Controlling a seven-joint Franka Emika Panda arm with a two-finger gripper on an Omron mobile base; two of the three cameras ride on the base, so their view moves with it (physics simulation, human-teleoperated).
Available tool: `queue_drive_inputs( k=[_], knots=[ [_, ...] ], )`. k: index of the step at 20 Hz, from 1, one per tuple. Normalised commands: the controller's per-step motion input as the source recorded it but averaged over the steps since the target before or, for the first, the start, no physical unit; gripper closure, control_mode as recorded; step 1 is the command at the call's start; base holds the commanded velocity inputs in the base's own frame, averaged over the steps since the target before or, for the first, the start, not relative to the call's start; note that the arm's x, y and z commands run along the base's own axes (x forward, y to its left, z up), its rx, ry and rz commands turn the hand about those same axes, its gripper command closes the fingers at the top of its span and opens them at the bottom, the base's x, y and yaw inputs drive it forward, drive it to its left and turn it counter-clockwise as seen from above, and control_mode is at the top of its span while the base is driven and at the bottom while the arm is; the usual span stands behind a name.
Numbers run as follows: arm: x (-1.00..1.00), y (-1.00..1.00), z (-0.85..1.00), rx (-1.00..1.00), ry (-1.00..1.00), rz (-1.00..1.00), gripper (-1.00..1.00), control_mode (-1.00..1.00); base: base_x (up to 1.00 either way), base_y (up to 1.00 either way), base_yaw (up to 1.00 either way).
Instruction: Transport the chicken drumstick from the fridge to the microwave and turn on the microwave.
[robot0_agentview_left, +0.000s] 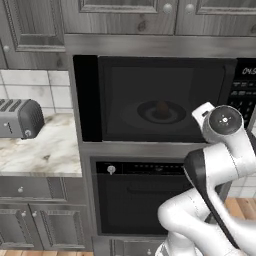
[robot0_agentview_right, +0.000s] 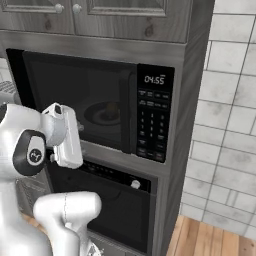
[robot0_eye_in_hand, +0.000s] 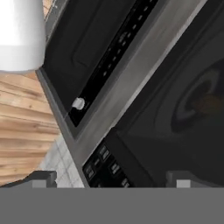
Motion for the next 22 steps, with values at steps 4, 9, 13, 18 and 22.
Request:
queue_drive_inputs(
  k=[4, 9, 13, 18, 22],
  knots=[
    [-0.51, -0.73, -0.23, 0.21, 0.01, 0.07, -1.0, -1.0, 0.0, 0.0, 0.0],
    [-0.76, -0.49, -0.11, 0.18, 0.0, 0.09, -1.0, -1.0, 0.0, 0.0, 0.0],
    [-0.69, -0.45, -0.19, 0.18, 0.0, 0.11, -1.0, -1.0, 0.0, 0.0, 0.0],
    [-0.5, -0.39, -0.28, 0.2, -0.01, 0.15, -1.0, -1.0, 0.0, 0.0, 0.0],
    [-0.08, -0.09, -0.23, 0.2, -0.08, 0.1, -1.0, -1.0, 0.0, 0.0, 0.0]
  ],
)
